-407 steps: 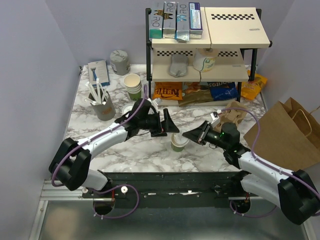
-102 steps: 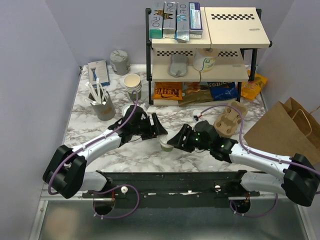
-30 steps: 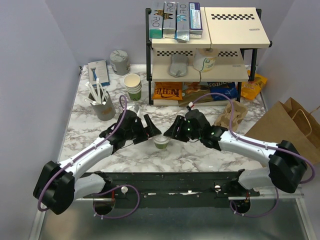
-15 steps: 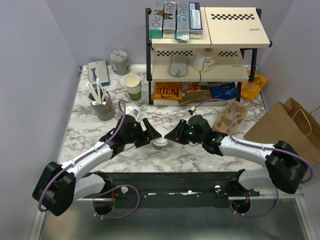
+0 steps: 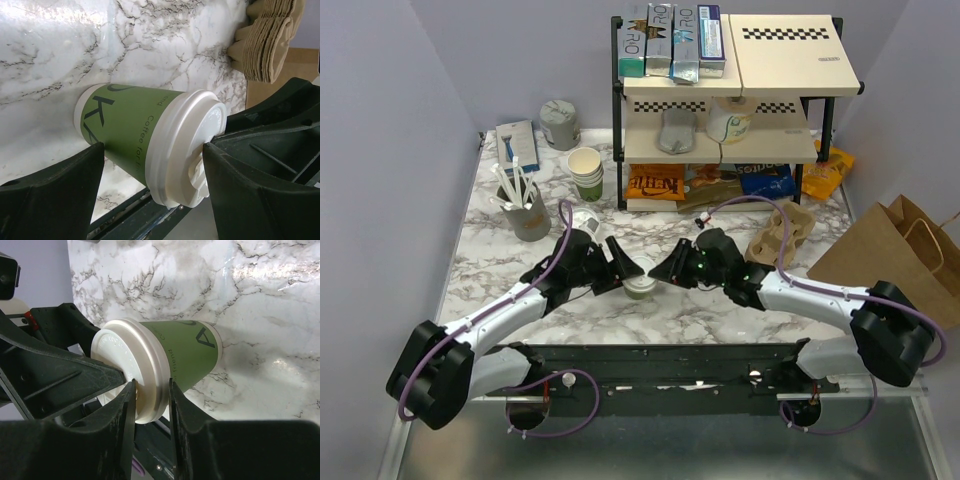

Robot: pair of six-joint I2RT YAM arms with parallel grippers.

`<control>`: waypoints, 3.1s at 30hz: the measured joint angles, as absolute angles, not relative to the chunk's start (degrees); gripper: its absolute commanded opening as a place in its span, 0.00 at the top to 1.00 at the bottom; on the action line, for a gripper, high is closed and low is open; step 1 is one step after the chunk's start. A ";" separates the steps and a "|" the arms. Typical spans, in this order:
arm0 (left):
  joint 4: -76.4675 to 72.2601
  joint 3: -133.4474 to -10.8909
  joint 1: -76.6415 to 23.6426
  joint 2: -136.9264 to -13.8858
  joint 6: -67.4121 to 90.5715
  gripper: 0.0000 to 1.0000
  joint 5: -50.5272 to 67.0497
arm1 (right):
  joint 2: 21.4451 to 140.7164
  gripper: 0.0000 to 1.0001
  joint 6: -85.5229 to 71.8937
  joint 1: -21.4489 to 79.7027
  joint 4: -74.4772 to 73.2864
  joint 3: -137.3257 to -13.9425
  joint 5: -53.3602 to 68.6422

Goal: Pack the takeout coffee

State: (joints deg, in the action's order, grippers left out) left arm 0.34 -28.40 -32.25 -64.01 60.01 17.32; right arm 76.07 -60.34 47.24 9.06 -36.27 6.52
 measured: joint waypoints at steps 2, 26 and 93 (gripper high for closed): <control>0.86 -28.64 -32.25 -63.94 59.70 0.14 17.19 | 76.44 0.65 -59.77 47.24 8.40 -36.91 7.11; 24.60 -28.32 -14.83 -45.32 52.56 0.17 11.25 | 100.68 0.52 -55.40 55.66 3.20 -64.16 10.66; 46.96 -52.45 -13.93 -36.27 43.68 0.01 2.50 | 61.10 0.56 -43.79 7.77 -30.76 -36.82 -23.07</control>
